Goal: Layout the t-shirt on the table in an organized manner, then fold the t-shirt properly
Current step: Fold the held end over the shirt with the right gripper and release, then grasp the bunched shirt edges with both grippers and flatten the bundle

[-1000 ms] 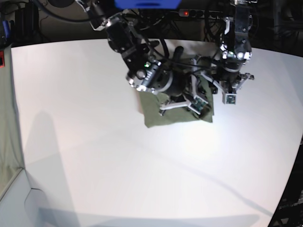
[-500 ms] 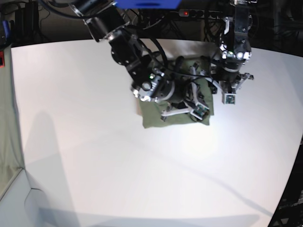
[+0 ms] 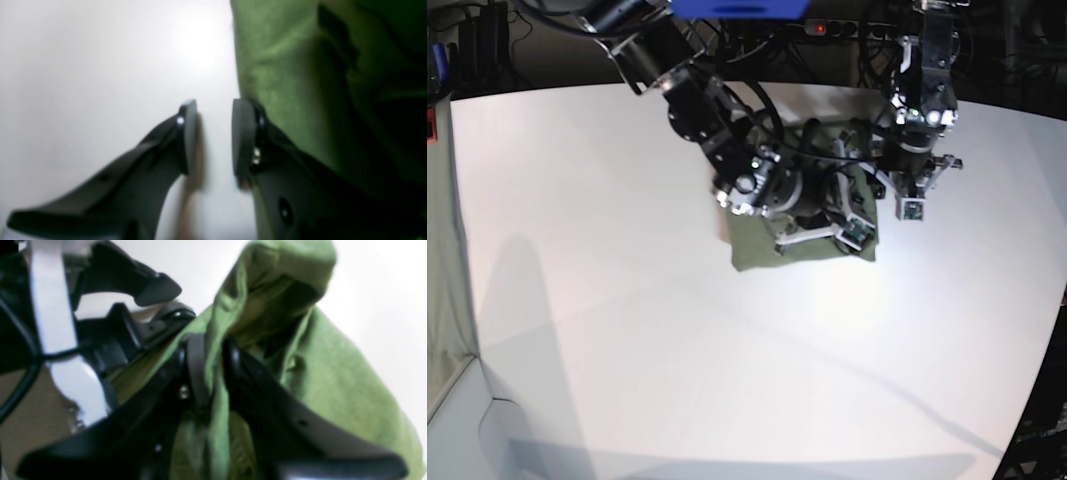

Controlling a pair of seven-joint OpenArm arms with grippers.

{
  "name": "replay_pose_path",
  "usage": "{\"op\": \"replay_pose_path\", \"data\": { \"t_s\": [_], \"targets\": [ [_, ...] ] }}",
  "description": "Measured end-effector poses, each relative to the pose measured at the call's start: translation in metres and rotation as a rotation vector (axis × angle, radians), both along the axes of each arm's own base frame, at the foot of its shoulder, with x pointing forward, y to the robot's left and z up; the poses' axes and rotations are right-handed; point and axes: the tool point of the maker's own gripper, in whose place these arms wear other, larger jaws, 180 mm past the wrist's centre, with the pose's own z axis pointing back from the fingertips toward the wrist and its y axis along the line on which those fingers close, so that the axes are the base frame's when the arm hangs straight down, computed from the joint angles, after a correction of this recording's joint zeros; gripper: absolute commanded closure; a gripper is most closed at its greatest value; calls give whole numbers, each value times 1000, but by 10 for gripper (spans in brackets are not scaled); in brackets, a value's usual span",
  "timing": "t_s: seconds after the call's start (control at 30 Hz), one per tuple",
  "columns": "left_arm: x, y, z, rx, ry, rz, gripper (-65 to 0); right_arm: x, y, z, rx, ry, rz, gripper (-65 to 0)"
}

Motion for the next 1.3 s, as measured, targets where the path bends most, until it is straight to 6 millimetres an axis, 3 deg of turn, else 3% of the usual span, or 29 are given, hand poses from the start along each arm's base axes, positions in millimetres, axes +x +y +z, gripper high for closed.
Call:
{"op": "replay_pose_path", "data": {
  "t_s": [0.2,0.33,0.47,0.63,0.77,0.87,0.97,1.07,1.2,1.3],
  "targets": [
    [0,0,0,0,0,0,-174,1,0,2,5,-6,0,-305],
    [0,0,0,0,0,0,-174,-1,5,23,30,-57,14,-342],
    [0,1,0,0,0,2,-174,-5,11,47,94,-97,14,-340],
    [-8,1,7,3,-9,1,-175,-5,7,48,99,-96,0,-340],
    [-6,1,26,11,-59,-10,-175,12,-15,44,110,-75,-92,-340],
    [-17,23,39,31,-85,38,-176,26,-38,39,112,-62,-178,-340],
    [-34,54,36,78,-50,114,-176,35,-61,31,103,-38,-253,-340],
    [-31,67,41,85,-73,148,-176,45,-77,39,111,-56,-305,-337],
    [-36,78,33,92,-48,175,-176,44,-87,52,147,-88,-343,-283],
    [-41,78,28,90,-29,176,-176,35,-88,48,144,-70,-346,-181]
  ]
}}
